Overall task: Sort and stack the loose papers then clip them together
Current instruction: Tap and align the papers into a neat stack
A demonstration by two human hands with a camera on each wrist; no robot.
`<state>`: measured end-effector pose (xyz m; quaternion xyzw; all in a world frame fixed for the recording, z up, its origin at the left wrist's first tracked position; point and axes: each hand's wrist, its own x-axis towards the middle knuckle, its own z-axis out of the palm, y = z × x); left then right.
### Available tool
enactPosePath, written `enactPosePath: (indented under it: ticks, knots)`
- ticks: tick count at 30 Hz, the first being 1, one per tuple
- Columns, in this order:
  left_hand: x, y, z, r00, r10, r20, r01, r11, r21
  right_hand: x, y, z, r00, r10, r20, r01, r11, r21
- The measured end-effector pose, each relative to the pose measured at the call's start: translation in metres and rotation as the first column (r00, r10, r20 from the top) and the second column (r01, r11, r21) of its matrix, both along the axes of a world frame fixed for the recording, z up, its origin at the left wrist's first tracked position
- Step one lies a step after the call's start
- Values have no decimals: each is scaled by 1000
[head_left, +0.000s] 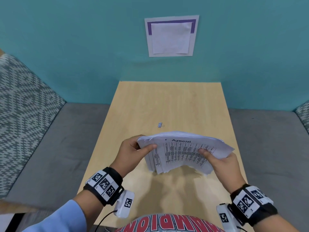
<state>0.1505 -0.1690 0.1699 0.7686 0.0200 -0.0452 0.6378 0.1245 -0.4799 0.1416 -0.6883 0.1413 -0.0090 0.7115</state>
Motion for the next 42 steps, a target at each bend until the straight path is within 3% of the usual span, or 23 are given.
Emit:
enactPosePath:
  ticks: [3,6,9,11,13,15,16,17,19,23,25,28,30,32,34,36,38,42]
  knots:
    - [-1,2,0,994,-78,-82,81,996,31,-1,3,-2,995,102,-6,-102,995,-2]
    - [-1,2,1,978,-132,-163,149,985,92,3,5,-12,994,82,-70,-83,996,-16]
    - [4,1,10,998,-61,-30,65,984,164,11,5,-19,995,25,-99,-31,997,-64]
    - [11,3,24,995,-44,90,14,952,307,14,8,-16,995,26,-91,-36,994,-102]
    - [17,3,43,973,-184,136,80,829,554,15,11,-7,996,68,-52,-76,984,-164]
    - [20,-2,62,923,-379,72,168,561,810,14,13,6,976,219,21,-204,937,-285]
    - [21,-6,70,905,-425,27,188,456,870,13,16,14,951,304,49,-268,896,-353]
    - [21,-10,76,897,-441,-20,225,418,880,11,19,24,925,373,68,-316,859,-403]
    - [19,-16,80,870,-481,-108,335,417,845,9,24,39,886,450,108,-363,820,-442]
    - [13,-16,75,816,-546,-192,392,277,877,11,28,49,873,478,97,-399,813,-424]
    - [14,-6,67,814,-550,-186,416,330,847,15,17,41,913,407,32,-340,802,-491]
    - [14,18,59,870,-465,-166,441,580,685,17,-18,16,974,174,-142,-225,780,-585]
    - [15,38,51,912,-358,-201,410,750,519,13,-36,2,944,90,-316,-241,844,-479]
    - [14,51,44,917,-291,-272,373,868,328,6,-42,-4,893,221,-393,-305,938,-165]
    - [12,54,38,923,-252,-292,309,937,166,3,-37,2,883,329,-336,-305,944,124]
    - [7,49,37,944,-208,-256,227,973,46,4,-32,11,919,326,-221,-289,939,185]
    - [1,43,34,966,-159,-203,154,987,-39,8,-29,21,961,256,-106,-252,966,54]
    - [-2,40,7,983,-29,-180,25,999,-29,9,-30,27,987,158,5,-154,972,-179]
